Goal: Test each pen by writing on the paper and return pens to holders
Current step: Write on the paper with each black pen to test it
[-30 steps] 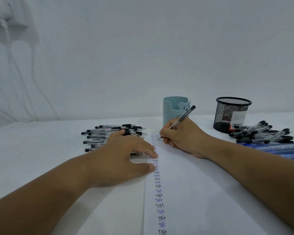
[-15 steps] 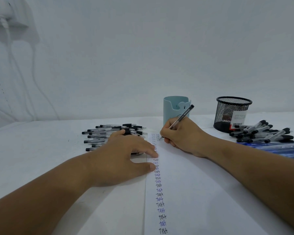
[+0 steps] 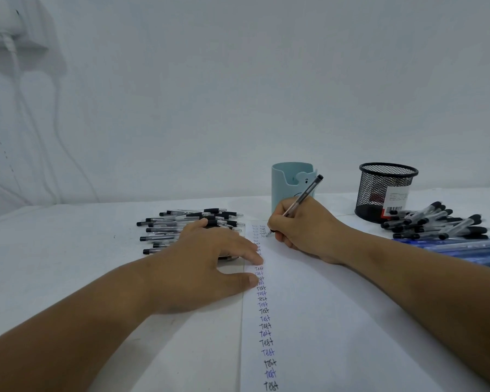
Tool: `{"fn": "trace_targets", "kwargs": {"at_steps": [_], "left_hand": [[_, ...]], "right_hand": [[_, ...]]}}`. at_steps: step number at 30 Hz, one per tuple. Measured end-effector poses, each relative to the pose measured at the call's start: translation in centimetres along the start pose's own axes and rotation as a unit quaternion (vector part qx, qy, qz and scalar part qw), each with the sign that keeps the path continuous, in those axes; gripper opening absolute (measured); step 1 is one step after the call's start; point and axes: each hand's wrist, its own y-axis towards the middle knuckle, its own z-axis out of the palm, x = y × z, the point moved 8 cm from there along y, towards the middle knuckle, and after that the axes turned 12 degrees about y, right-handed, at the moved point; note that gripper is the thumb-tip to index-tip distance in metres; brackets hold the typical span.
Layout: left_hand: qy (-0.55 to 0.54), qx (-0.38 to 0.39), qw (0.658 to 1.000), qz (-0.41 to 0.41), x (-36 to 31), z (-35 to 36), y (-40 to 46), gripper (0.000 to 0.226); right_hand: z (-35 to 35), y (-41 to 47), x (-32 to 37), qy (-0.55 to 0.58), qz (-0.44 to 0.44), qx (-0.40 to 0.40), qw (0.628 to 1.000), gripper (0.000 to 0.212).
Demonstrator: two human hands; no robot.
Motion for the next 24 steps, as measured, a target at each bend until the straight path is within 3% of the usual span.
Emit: {"fn": "trace_targets", "kwargs": {"at_steps": [12, 15, 17, 19, 24], "left_hand": [[-0.004, 0.007, 1.000, -0.012, 0.1, 0.2, -0.1, 0.027], [-0.003, 0.007, 1.000, -0.009, 0.0, 0.2, -0.1, 0.026], [-0.004, 0.005, 1.000, -0.007, 0.0, 0.1, -0.1, 0.026], [-0.005, 0.005, 1.000, -0.007, 0.1, 0.1, -0.1, 0.025], [-0.017, -0.006, 1.000, -0.011, 0.0, 0.1, -0.3, 0.025]], "right_hand": [[0.0, -0.2, 0.4, -0.039, -0.031, -0.009, 0.999, 0.014], [-0.3, -0.5, 0.5, 0.046, -0.042, -0.033, 0.998, 0.020], [-0.9, -1.1, 1.3, 0.112, -0.085, -0.060, 0.988, 0.034], [-1.6, -1.9, 2.8, 0.102, -0.165, -0.076, 0.978, 0.047], [-1.4, -2.3, 4.6, 0.055, -0.234, -0.055, 0.969, 0.035]]}}
